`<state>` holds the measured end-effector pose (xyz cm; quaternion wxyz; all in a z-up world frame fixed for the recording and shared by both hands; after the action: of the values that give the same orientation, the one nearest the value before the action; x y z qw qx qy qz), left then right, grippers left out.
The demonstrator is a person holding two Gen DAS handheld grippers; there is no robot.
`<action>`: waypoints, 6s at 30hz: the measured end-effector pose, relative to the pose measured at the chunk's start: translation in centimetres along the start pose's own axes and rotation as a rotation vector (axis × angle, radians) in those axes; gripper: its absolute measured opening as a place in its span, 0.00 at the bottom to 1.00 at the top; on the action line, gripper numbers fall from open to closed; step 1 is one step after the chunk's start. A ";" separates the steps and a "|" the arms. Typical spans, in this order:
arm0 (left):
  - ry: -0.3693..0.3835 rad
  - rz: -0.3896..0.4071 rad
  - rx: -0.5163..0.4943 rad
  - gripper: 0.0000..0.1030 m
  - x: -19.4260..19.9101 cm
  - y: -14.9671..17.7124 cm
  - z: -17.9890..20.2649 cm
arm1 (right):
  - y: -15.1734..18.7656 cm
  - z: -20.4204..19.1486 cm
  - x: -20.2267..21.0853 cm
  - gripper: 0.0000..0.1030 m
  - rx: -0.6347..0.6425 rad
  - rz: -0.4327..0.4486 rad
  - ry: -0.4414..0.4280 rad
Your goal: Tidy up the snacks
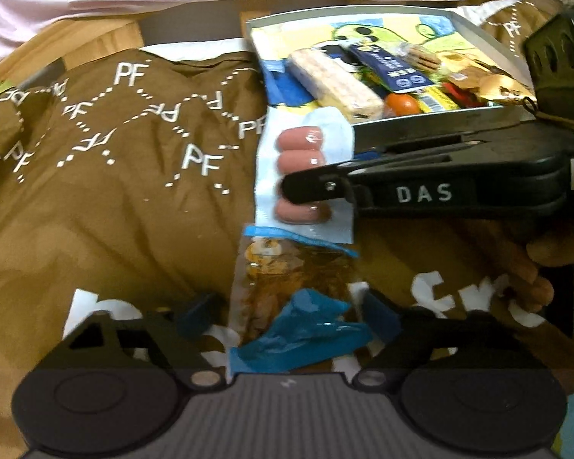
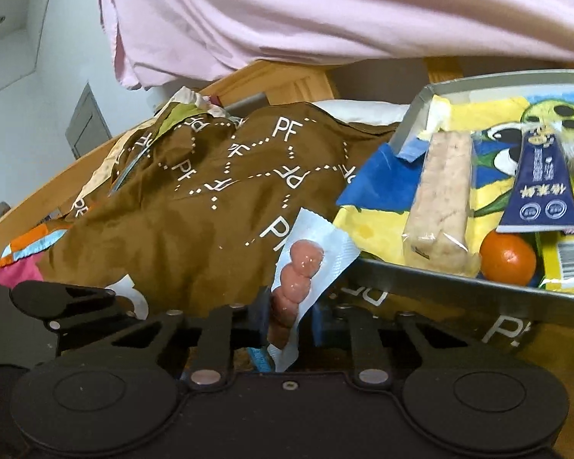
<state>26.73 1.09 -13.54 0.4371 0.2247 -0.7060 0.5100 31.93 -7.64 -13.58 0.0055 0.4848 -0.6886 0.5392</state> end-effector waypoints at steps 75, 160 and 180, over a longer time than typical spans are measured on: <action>0.038 0.304 0.154 0.61 -1.2 -22.6 13.9 | -4.1 18.0 20.5 0.20 -0.168 0.446 0.425; -0.205 0.441 0.336 1.00 12.5 -4.0 7.0 | 3.3 2.5 28.6 0.99 -0.017 0.434 0.600; -0.227 0.535 0.257 1.00 15.9 1.1 7.9 | 7.7 0.0 29.4 0.99 -0.088 0.424 0.675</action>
<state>14.60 -3.69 -1.47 0.1738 0.1401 -0.7142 0.6634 11.15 -27.47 -3.63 0.1410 0.1267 -0.7554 0.6272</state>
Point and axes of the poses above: each gripper's, at about its wrist camera, not at the fingertips, and x roughly against the way its jaws point, z to its right, y to its underside, the point moved 6 cm from there along -x, roughly the way its jaws point, and after that the axes turned 3 degrees about -z, right-handed, at the moved point
